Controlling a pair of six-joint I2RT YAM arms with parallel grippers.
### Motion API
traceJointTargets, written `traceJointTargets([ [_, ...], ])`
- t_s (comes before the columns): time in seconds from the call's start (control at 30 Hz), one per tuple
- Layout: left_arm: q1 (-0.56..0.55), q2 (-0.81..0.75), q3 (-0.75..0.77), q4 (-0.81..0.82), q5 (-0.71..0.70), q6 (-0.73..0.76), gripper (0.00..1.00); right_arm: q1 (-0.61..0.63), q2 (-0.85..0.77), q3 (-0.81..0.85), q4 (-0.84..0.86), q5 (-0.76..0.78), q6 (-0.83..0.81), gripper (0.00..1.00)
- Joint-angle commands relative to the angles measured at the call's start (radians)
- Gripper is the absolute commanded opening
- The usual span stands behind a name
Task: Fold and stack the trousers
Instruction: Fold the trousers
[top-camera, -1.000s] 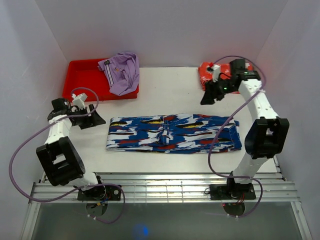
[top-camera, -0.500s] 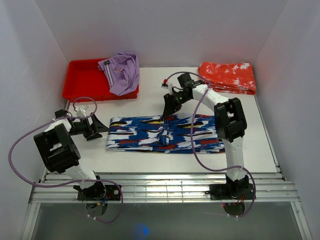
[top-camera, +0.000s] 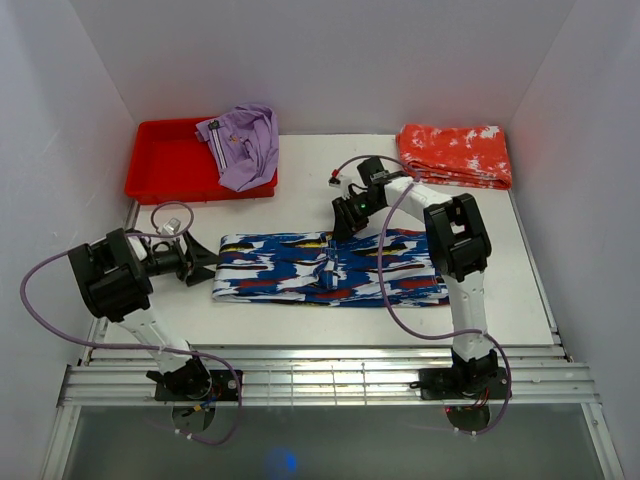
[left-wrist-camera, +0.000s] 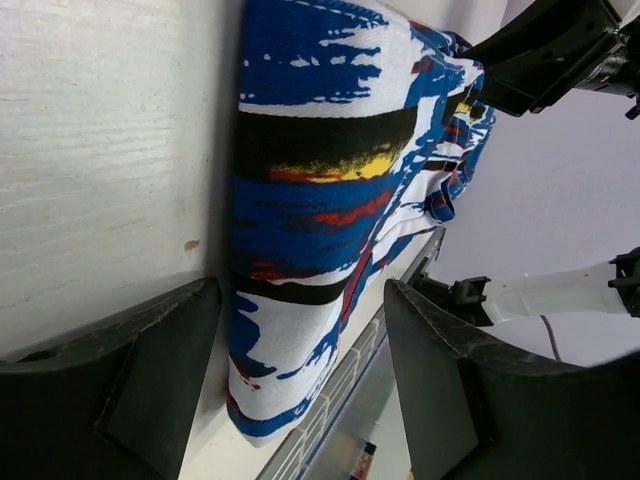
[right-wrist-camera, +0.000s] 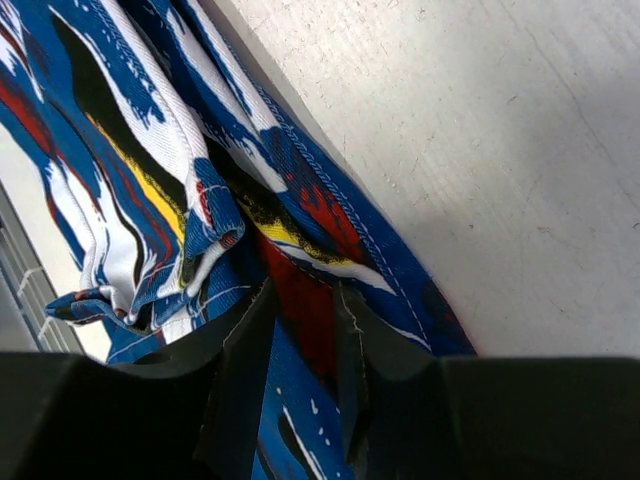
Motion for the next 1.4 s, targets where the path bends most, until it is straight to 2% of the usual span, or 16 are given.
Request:
traceJointTargets([
  [0.0, -0.024, 0.045, -0.004, 0.066, -0.041, -0.025, 0.78, 0.017, -0.038, -0.032, -0.029, 0.119, -0.049, 0.36],
  [0.17, -0.053, 0.128, 0.003, 0.087, -0.02, -0.049, 0.6, 0.016, -0.161, -0.013, -0.08, 0.145, -0.102, 0.4],
  [0.3, -0.051, 0.124, 0.003, 0.119, 0.009, -0.082, 0.32, 0.016, -0.276, -0.082, -0.098, 0.174, -0.161, 0.4],
  [0.33, -0.051, 0.109, 0.003, 0.13, 0.012, -0.083, 0.24, 0.014, -0.295, -0.096, -0.092, 0.149, -0.156, 0.4],
  [0.4, -0.051, 0.057, 0.003, 0.133, 0.012, -0.083, 0.17, 0.016, -0.342, -0.13, -0.06, 0.104, -0.106, 0.4],
  [0.43, -0.051, 0.041, 0.004, 0.132, 0.012, -0.083, 0.1, 0.022, -0.35, -0.133, -0.034, 0.043, -0.081, 0.4],
  [0.57, -0.051, 0.003, 0.021, 0.096, 0.011, -0.083, 0.0, 0.048, -0.309, -0.104, 0.046, -0.131, 0.047, 0.42],
  [0.67, -0.047, -0.013, 0.044, 0.056, 0.0, -0.07, 0.0, 0.079, -0.223, -0.093, -0.001, -0.149, 0.071, 0.4],
  [0.8, -0.011, -0.069, 0.073, 0.033, -0.012, -0.065, 0.0, 0.091, -0.158, -0.157, -0.031, -0.035, 0.04, 0.34],
  [0.97, 0.001, -0.16, 0.159, -0.052, 0.012, -0.016, 0.0, 0.099, -0.126, -0.233, 0.037, 0.044, 0.051, 0.31],
  [1.1, -0.002, -0.233, 0.222, -0.111, 0.023, 0.021, 0.0, 0.137, -0.066, -0.119, -0.017, 0.049, 0.026, 0.31],
  [1.23, -0.007, -0.324, 0.262, -0.169, -0.015, 0.029, 0.0, 0.123, -0.138, -0.027, -0.07, 0.013, 0.008, 0.36],
  [1.37, -0.04, -0.41, 0.291, -0.198, -0.044, 0.006, 0.0, 0.051, -0.264, -0.032, -0.139, 0.013, -0.041, 0.38],
])
